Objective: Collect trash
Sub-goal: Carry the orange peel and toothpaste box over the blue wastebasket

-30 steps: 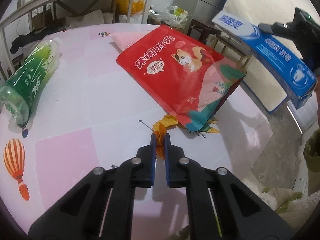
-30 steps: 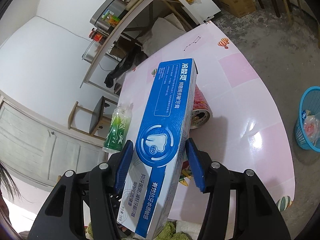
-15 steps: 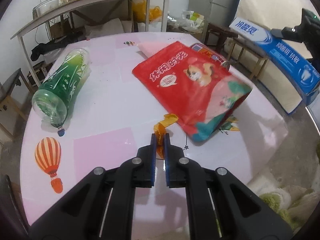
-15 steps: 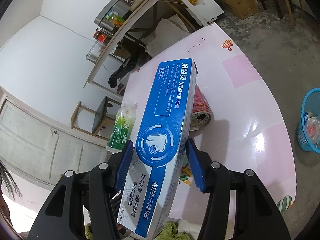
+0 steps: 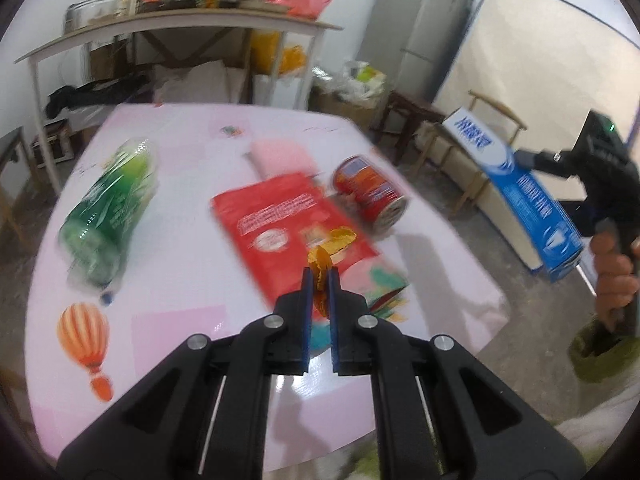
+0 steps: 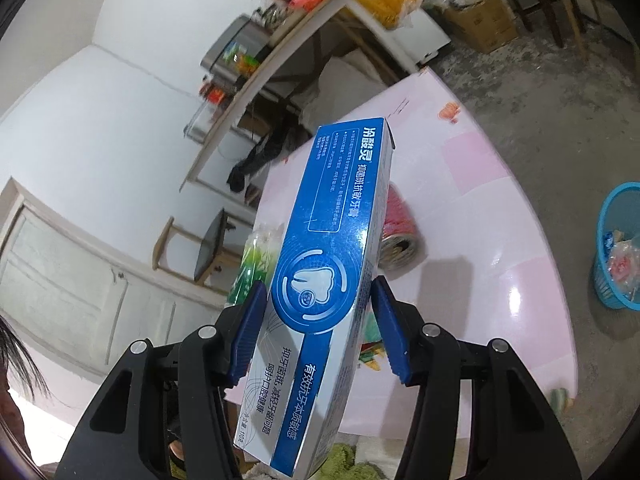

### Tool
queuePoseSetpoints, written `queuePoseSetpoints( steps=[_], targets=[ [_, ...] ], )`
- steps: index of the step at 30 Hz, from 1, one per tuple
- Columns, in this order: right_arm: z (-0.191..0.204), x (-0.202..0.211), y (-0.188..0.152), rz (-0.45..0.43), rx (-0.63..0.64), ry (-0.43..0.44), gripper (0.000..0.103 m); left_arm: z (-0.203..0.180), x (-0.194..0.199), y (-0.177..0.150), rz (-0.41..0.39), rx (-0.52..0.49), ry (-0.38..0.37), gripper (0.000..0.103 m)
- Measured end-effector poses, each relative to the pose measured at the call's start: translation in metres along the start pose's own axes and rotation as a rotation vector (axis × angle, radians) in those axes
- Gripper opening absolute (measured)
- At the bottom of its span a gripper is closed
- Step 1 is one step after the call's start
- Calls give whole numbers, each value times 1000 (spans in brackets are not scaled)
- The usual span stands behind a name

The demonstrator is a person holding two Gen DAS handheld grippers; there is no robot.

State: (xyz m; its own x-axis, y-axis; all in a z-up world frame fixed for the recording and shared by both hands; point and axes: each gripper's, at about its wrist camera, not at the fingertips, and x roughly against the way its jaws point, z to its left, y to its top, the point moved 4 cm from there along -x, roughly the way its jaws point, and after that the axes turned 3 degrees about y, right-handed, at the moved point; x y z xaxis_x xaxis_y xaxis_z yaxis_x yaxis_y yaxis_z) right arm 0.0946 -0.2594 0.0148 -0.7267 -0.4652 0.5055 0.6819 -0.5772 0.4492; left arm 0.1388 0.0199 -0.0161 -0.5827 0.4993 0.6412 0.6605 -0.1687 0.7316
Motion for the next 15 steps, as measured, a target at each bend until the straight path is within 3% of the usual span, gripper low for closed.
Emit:
queuePoseSetpoints(
  steps=[7, 9, 15],
  targets=[
    [-57, 97, 6, -218, -107, -99, 53, -88, -22, 53, 13, -147, -226, 6],
    [-82, 126, 1, -278, -161, -127, 53, -127, -40, 67, 63, -203, -313, 6],
    [-174, 180, -29, -367, -372, -165, 53, -230, -110, 82, 266, -309, -432, 6]
  ],
)
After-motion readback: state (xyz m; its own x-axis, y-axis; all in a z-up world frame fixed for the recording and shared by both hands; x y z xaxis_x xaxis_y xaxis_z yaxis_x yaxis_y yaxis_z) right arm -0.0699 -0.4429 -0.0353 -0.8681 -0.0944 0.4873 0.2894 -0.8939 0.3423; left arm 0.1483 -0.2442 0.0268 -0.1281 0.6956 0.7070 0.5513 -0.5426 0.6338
